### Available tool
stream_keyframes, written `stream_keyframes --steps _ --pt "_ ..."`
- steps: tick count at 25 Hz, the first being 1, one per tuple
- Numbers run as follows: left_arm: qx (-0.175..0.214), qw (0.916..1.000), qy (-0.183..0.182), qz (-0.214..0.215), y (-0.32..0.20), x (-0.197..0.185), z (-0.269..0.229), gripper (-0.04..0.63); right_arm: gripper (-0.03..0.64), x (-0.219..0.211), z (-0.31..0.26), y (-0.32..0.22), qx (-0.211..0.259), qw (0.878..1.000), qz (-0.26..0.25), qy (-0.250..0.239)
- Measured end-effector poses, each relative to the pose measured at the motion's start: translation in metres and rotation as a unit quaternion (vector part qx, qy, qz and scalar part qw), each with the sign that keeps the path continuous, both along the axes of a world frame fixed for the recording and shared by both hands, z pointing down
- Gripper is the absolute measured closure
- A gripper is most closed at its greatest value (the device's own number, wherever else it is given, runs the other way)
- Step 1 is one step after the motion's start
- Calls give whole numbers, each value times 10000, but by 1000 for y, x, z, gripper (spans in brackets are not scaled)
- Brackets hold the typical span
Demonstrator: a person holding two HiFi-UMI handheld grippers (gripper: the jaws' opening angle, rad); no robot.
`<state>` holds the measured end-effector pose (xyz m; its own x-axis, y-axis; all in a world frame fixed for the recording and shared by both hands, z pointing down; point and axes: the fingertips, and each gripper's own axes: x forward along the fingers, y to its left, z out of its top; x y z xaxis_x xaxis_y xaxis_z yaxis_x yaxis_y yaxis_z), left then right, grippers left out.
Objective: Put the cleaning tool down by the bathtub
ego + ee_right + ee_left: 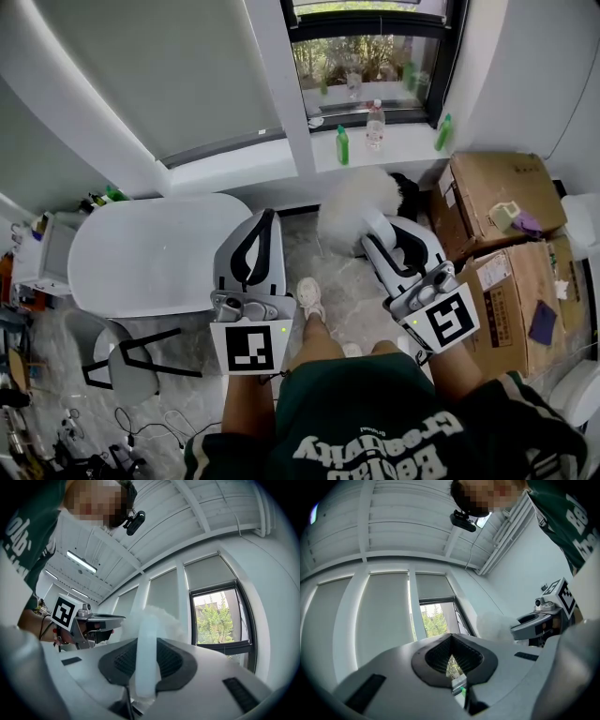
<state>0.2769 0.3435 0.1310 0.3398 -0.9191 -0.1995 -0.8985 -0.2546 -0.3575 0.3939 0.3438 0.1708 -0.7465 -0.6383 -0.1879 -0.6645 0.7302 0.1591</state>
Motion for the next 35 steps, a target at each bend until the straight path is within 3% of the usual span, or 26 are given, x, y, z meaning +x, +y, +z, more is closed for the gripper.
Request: stream_keyframes --steps 9,16,22,29,35 --pt "56 9999 -16 83 -34 0 9 589 520 -3 10 -29 -14 9999 34 -104" --pt "69 9999 -15 150 -86 -16 11 589 520 -19 9 -82 49 9999 103 -118" --pt "157 9998 -23 99 -164 -58 20 589 520 -60 15 -151 90 9999 96 -18" --pt "-73 9996 -107 234 -282 -119 18 589 518 -119 6 -259 70 9997 217 71" --pt "-100 9987 -202 456 -356 -144 14 589 520 -153 7 -328 -67 9995 310 16"
